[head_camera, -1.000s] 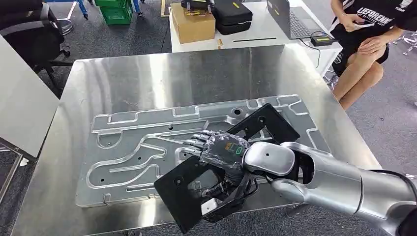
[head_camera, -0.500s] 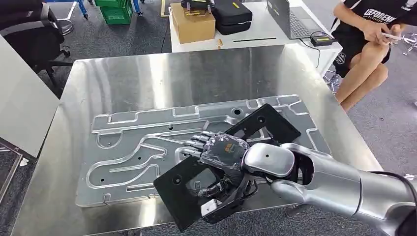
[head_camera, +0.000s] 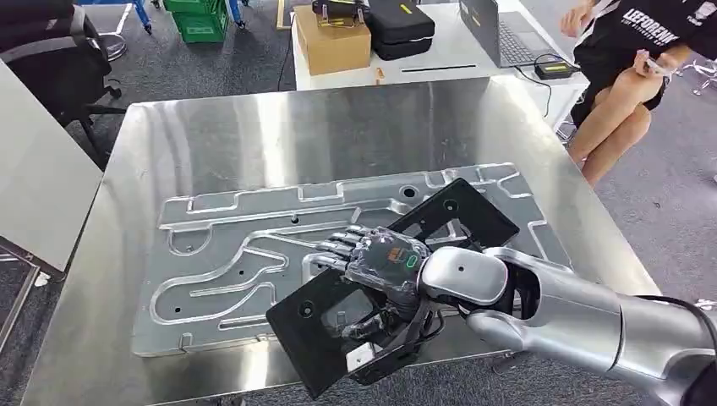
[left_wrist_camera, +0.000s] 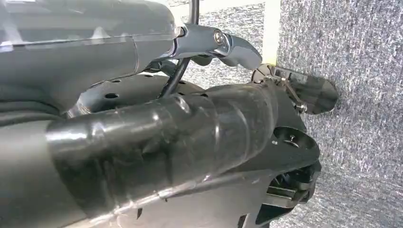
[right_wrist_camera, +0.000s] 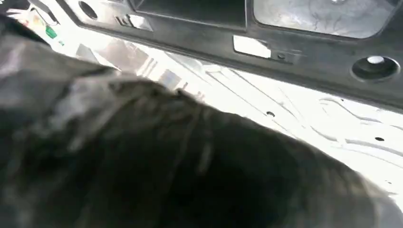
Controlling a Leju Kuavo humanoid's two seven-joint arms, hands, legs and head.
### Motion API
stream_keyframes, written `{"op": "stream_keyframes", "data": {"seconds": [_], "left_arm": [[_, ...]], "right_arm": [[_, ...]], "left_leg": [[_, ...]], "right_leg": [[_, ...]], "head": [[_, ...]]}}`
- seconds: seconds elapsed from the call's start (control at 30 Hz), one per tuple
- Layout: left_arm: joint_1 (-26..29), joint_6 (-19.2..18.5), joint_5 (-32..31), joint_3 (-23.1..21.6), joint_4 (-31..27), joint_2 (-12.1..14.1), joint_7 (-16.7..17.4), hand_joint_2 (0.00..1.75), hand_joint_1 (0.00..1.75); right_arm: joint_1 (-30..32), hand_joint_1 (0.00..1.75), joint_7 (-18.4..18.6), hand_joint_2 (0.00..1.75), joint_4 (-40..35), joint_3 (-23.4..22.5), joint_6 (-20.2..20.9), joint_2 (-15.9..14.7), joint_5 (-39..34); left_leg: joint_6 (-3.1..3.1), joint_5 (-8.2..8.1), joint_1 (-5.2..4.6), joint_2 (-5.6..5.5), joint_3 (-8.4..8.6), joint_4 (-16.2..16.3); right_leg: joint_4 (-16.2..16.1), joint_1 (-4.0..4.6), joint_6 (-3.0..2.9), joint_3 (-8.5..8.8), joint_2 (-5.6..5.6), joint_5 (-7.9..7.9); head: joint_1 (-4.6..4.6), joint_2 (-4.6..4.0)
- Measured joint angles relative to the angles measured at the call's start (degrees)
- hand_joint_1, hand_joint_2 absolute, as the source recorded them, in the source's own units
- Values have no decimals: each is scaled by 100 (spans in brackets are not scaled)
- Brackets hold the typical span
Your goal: Take the parts from the cabinet and place them on the table.
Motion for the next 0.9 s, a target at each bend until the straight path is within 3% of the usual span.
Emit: {"op": "stream_keyframes", "data": {"seconds": [0.1,0.13,0.2,0.27,0.3,0.33,0.37,0.43,0.47,0.5,0.57,0.6,0.63,0.67,0.7,0.77,0.8,0.83,0.87,0.9], "left_arm": [[2,0,0,-4,0,9,17,0,0],[-2,0,0,-4,0,15,17,0,0],[-10,-20,9,-4,0,11,28,0,0],[-10,-24,31,-4,0,11,44,0,0],[-9,-26,37,-4,0,11,50,0,0],[-4,-31,39,-4,0,11,52,0,0],[-2,-33,42,-4,0,11,55,0,0],[-3,-39,50,-4,0,7,59,0,0],[-6,-44,50,-4,0,4,59,0,0],[-13,-48,52,-4,0,2,59,0,0],[-11,-61,55,-7,0,2,66,0,0],[-10,-66,55,-7,0,0,68,0,0],[7,-68,57,-7,0,2,68,0,0],[2,-66,59,-7,0,4,68,0,0],[1,-66,61,-7,0,4,68,0,0],[-10,-74,74,-9,0,4,68,0,0],[-11,-81,76,-7,0,4,68,0,0],[-12,-81,81,-7,0,7,68,0,0],[-12,-81,92,-7,0,7,68,0,0],[-13,-81,92,-9,0,7,68,0,0]], "right_arm": [[1,0,0,0,0,0,-2,0,2],[1,0,0,0,2,0,-4,-11,2],[4,0,0,0,7,0,-9,-39,2],[27,0,-2,0,11,7,-9,-44,4],[51,0,-5,0,13,18,-9,-50,4],[77,0,-2,0,17,26,-9,-57,4],[84,0,-2,0,20,31,-9,-61,4],[73,0,-2,0,24,28,-11,-61,4],[66,0,-4,0,24,28,-13,-61,4],[65,0,-2,0,22,28,-15,-61,4],[48,0,-5,0,22,28,-17,-63,7],[48,0,-4,0,22,28,-17,-63,7],[47,0,-5,0,22,28,-17,-63,11],[44,0,-5,0,22,28,-17,-61,11],[37,0,-4,0,20,28,-22,-61,11],[44,0,-5,0,17,28,-20,-61,11],[48,0,-5,0,17,28,-20,-61,11],[50,0,-5,0,17,28,-20,-61,11],[51,0,-5,0,17,28,-20,-61,11],[51,0,-4,0,17,28,-20,-61,11]], "left_leg": [[71,43,-18,-1,8,-6],[138,116,55,16,36,-99],[191,162,27,40,21,-137],[207,176,-5,43,-18,-127],[211,183,-22,42,-41,-115],[205,193,-33,38,-63,-101],[196,200,-39,29,-86,-85],[170,215,-44,14,-125,-43],[153,225,-42,15,-140,-25],[92,258,-53,9,-162,-28],[13,309,-34,6,-166,-44],[-42,346,-27,6,-171,-69],[-96,335,-50,-4,-195,-58],[-118,167,-22,11,-246,39],[-137,-153,-15,21,-320,298],[-187,-735,-2,22,-562,1126],[-210,-885,-1,22,-643,1491],[-218,-852,-1,23,-617,1633],[-227,-690,4,25,-481,1538],[-237,-469,14,27,-229,1225]], "right_leg": [[-52,-16,82,39,3,53],[-25,-31,84,27,0,-10],[458,-7,16,-148,-2,-461],[1369,40,3,-487,3,-937],[1685,56,-4,-590,3,-1030],[1723,68,-22,-559,2,-979],[1510,74,-49,-415,2,-827],[529,102,-129,179,3,-421],[121,126,-178,373,10,-486],[153,180,-175,372,11,-394],[121,209,-220,337,14,-379],[122,218,-262,313,13,-350],[30,151,-341,298,-6,-263],[-4,154,-367,276,-38,-200],[-16,150,-438,222,-34,-146],[-4,163,-442,79,-43,-50],[12,166,-438,-3,-52,3],[32,164,-429,-85,-60,47],[55,159,-414,-164,-66,89],[82,148,-388,-239,-71,128]], "head": [[-2,0],[7,0],[4,2],[4,0],[4,0],[4,0],[4,0],[4,0],[4,0],[-7,0],[-2,0],[-2,0],[2,0],[-9,0],[-20,0],[-20,0],[-22,0],[-22,0],[-22,0],[-22,0]]}}
